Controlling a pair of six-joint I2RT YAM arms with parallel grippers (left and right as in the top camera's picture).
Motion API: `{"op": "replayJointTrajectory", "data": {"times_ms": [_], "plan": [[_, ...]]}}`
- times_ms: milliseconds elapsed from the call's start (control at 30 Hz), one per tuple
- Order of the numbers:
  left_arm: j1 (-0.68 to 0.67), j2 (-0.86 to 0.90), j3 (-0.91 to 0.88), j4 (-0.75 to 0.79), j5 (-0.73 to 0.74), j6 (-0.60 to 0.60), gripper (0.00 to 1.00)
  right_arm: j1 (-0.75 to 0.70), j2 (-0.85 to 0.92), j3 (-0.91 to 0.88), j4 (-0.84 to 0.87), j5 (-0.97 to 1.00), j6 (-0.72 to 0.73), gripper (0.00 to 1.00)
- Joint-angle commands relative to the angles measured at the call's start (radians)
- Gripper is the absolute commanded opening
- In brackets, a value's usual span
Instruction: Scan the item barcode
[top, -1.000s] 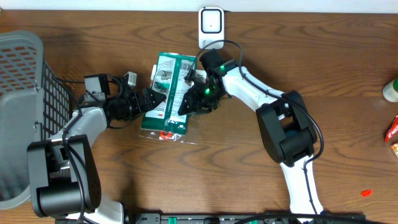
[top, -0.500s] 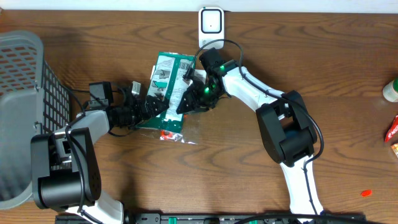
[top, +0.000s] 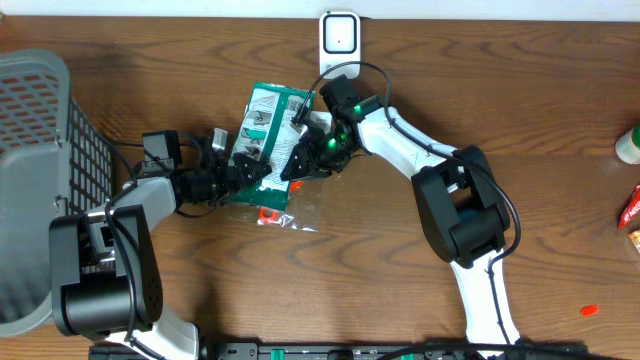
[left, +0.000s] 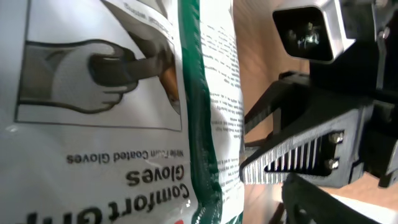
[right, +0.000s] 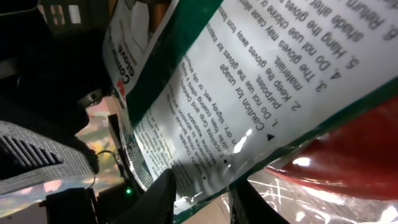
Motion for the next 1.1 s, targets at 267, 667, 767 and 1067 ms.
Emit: {"op": "replayJointTrajectory", "data": {"times_ms": [267, 667, 767, 1067], "plan": [[-0.003, 0.013, -0.006, 0.068, -0.034, 0.005, 0.61, 0.008, 0.003, -0.003, -0.036, -0.023, 0.004, 0.15], [-0.003, 0.013, -0.006, 0.081, -0.033, 0.005, 0.14, 0.008, 0.003, -0.003, -0.065, 0.011, 0.003, 0.12], [-0.003, 0.013, -0.006, 0.078, -0.032, -0.006, 0.08, 0.008, 0.003, -0.003, -0.065, 0.011, -0.021, 0.18], [-0.002, 0.01, -0.006, 0.143, 0.116, 0.031, 0.08, -0.043, 0.003, -0.003, -0.043, 0.011, -0.019, 0.6]]}}
